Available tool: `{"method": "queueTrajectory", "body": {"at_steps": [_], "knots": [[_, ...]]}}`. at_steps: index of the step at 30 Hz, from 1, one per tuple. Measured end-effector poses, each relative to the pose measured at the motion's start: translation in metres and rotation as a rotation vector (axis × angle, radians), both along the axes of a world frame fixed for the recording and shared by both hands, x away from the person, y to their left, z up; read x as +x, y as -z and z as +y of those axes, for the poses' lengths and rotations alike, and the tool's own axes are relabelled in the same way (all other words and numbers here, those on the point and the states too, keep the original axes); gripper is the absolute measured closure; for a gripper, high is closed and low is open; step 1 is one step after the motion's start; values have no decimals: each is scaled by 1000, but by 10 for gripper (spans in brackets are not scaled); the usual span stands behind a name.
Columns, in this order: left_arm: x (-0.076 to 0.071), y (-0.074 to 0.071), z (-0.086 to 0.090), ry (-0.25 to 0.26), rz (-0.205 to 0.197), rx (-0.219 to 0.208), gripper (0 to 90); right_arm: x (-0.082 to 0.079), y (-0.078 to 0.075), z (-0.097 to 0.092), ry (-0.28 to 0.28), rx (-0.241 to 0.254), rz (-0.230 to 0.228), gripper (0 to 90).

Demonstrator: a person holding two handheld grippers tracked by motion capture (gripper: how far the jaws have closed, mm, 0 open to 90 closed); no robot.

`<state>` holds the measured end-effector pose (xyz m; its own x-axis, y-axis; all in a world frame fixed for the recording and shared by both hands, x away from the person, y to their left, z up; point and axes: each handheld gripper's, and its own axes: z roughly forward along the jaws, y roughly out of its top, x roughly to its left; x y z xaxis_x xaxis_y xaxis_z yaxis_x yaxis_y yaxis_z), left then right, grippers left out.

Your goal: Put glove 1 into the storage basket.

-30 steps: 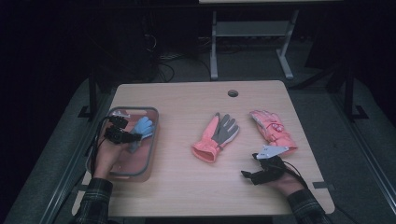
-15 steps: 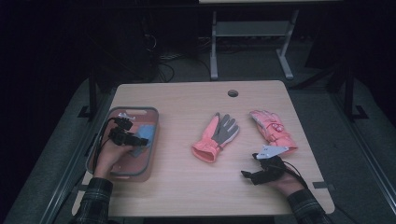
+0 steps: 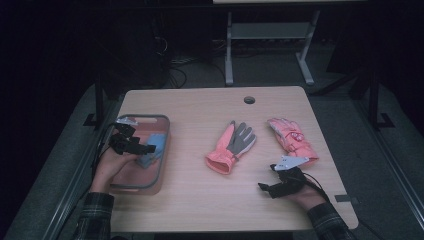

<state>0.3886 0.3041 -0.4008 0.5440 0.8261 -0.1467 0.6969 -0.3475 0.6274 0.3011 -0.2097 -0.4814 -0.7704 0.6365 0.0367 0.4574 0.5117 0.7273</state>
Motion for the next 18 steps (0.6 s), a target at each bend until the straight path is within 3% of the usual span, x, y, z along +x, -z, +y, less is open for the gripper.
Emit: {"method": "queueTrajectory", "body": {"at_steps": [5,10,18], "knots": [[-8,-15,-7,27,-41,-22,155,0,0,0,0,0,0,161],[-17,-29,-25,77,-73,-68,155,0,0,0,0,0,0,161],[-25,-38,-52,151,-83,-81,156,0,0,0,0,0,0,161]]}}
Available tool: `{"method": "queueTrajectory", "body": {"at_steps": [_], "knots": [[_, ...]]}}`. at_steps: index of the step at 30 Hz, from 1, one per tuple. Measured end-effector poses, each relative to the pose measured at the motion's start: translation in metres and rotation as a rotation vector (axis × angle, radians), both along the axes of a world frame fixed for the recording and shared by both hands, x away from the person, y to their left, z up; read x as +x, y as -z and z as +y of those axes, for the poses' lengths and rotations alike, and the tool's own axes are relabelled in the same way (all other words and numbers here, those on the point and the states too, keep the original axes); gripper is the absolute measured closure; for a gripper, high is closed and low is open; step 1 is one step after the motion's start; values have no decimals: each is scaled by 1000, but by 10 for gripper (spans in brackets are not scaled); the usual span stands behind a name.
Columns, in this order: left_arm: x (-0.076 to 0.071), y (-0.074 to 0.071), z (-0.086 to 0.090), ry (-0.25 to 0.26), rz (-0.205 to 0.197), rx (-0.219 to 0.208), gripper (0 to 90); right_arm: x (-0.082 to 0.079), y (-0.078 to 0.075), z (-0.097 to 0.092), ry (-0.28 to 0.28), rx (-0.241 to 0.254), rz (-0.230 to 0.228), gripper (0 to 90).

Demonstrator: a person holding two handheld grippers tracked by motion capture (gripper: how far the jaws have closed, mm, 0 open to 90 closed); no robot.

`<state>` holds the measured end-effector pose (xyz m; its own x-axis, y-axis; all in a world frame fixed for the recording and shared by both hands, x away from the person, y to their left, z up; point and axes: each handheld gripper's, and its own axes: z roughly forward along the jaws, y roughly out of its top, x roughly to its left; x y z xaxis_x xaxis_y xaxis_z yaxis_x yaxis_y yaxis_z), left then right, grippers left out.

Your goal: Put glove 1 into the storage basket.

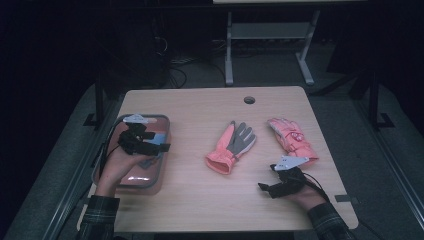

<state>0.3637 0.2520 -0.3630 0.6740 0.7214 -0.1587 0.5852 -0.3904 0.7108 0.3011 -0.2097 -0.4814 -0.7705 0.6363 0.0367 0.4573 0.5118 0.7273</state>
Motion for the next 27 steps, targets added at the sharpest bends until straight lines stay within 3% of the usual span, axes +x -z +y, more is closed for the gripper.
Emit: {"method": "queueTrajectory", "body": {"at_steps": [5,9,13,14,16,21,22,24,27], "knots": [[-6,-3,-23,54,-5,-10,167,0,0,0,0,0,-2,161],[-11,-6,-40,98,-4,-42,251,0,0,0,0,0,0,161],[-14,-7,-50,120,-7,-45,329,0,0,0,0,1,-1,161],[-15,-6,-54,128,-2,-45,369,0,0,0,0,0,0,161],[-18,-5,-66,151,2,-40,545,0,0,0,0,0,0,161],[-19,-2,-81,179,3,-40,839,0,0,0,1,0,-1,162],[-18,1,-90,185,6,-34,897,0,0,0,1,0,-1,162],[-17,3,-94,186,16,-20,897,0,0,0,2,0,-1,162],[-16,17,-116,187,26,35,897,-1,0,0,2,-1,-1,161]]}}
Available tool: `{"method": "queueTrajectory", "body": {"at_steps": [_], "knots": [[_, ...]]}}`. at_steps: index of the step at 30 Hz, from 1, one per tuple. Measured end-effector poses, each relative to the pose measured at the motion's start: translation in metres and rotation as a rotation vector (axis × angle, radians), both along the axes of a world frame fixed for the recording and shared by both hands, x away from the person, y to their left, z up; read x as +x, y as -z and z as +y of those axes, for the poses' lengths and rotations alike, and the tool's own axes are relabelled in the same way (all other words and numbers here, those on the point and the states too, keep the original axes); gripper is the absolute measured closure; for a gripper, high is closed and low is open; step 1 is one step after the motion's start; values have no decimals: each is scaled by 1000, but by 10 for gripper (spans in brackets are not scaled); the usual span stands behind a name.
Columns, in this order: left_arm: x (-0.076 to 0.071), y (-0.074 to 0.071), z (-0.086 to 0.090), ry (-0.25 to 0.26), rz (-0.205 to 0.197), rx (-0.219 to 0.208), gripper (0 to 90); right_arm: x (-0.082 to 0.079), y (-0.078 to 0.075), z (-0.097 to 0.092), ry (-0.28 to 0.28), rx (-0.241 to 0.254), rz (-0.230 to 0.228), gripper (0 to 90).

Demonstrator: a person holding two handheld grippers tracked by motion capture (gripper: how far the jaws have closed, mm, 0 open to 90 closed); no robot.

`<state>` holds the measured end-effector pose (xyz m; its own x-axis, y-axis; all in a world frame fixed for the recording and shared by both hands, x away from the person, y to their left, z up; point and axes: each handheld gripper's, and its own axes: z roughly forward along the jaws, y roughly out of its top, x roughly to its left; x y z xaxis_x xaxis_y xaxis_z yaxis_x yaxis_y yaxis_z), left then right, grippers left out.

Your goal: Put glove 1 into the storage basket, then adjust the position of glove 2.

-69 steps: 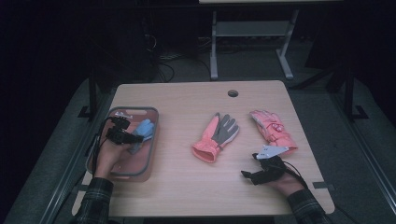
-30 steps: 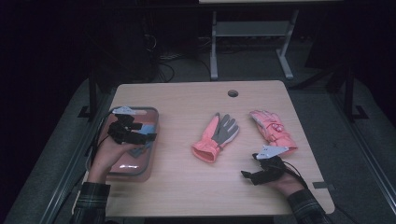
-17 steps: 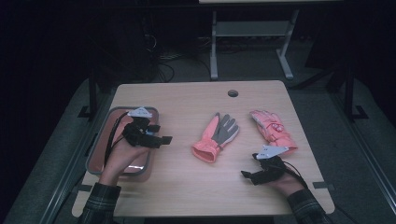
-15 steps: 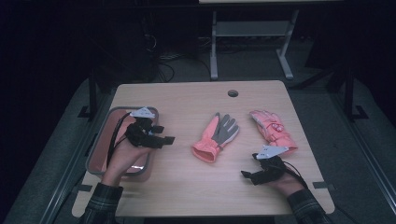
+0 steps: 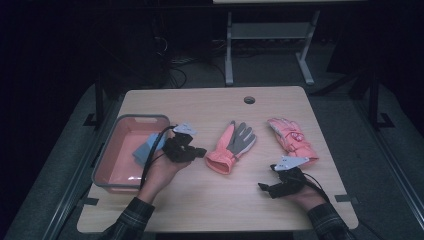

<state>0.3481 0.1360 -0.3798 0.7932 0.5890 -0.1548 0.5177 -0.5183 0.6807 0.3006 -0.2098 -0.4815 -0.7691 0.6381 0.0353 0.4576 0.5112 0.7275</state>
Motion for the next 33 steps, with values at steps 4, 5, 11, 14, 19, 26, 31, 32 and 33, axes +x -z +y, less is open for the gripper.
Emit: {"method": "queueTrajectory", "body": {"at_steps": [4,5,11,14,19,26,31,32,33], "knots": [[6,9,-14,-13,-2,27,897,0,0,0,1,0,1,162],[8,11,-16,-22,-9,29,897,0,0,0,1,0,1,162],[22,20,-22,-61,-2,28,897,0,0,0,1,0,1,161],[33,30,-26,-95,-1,40,897,0,0,0,1,1,1,162],[44,42,-30,-122,-14,90,896,0,0,0,1,0,1,161],[51,60,-34,-108,38,109,896,0,0,0,1,1,2,161],[44,61,-38,-64,64,99,896,0,0,0,1,1,1,161],[42,61,-39,-50,69,101,896,0,0,0,1,1,1,162],[41,60,-40,-37,71,103,896,0,0,0,1,1,1,161]]}}
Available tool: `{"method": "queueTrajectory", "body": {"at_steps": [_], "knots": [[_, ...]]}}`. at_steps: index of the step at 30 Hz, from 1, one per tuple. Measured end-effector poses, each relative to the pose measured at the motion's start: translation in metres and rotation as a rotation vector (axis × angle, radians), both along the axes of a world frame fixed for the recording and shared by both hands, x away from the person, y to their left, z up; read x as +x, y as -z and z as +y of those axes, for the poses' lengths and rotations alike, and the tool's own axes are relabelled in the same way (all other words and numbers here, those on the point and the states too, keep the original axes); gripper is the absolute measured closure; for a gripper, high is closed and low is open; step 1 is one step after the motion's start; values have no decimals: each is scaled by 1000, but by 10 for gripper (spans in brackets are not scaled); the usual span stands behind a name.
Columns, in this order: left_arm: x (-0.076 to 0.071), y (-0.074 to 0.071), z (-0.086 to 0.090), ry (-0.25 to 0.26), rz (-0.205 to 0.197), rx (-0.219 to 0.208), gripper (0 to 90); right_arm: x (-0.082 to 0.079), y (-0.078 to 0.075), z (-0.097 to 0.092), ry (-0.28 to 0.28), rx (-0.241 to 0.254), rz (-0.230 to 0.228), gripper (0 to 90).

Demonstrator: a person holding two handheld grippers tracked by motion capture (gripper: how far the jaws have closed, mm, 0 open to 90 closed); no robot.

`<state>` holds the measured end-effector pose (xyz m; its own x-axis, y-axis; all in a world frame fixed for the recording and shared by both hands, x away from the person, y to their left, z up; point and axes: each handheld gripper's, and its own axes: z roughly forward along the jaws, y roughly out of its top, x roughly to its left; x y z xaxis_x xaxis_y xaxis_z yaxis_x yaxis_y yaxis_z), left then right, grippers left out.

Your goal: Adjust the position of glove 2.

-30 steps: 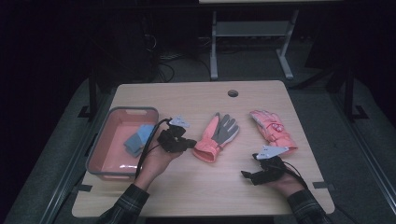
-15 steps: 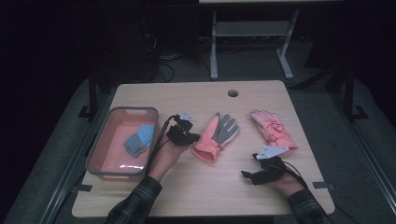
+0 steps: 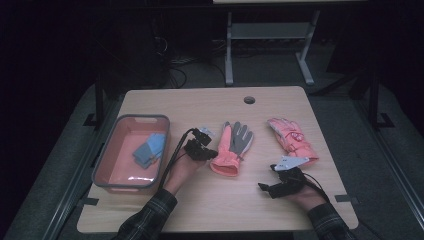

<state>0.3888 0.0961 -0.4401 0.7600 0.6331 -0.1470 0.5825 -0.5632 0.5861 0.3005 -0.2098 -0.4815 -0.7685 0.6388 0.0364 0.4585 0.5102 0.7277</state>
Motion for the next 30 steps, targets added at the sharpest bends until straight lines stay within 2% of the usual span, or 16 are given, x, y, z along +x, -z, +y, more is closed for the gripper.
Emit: {"method": "queueTrajectory", "body": {"at_steps": [6,9,11,14,15,18,21,23,25,26,27,28,29,30], "knots": [[-7,0,-12,46,15,-17,896,0,0,0,1,0,2,161],[-14,1,-24,89,22,-13,896,0,0,0,1,-1,2,161],[-16,1,-30,111,19,-7,897,0,0,0,1,-1,2,161],[-19,2,-35,115,15,-17,896,0,0,0,4,-1,3,161],[-21,2,-40,136,21,-24,896,-1,0,0,6,0,5,161],[-24,5,-45,157,13,-24,896,-1,0,0,7,1,8,161],[-25,4,-45,159,10,-22,895,-1,0,0,7,2,7,162],[-26,0,-38,149,-15,-19,886,0,0,0,9,2,4,165],[-28,-1,-35,139,-20,-31,868,0,0,-1,14,0,-2,172],[-29,-3,-30,141,-29,-22,828,0,-3,-1,33,-2,13,255],[-33,-2,-24,140,-44,-22,789,1,-5,-2,36,-4,20,278],[-36,-2,-20,144,-58,0,735,1,-7,-2,41,-1,27,301],[-38,-1,-16,150,-63,20,696,1,-10,-3,46,10,25,333],[-38,-1,-16,150,-63,20,667,1,-10,-3,46,10,25,333]]}}
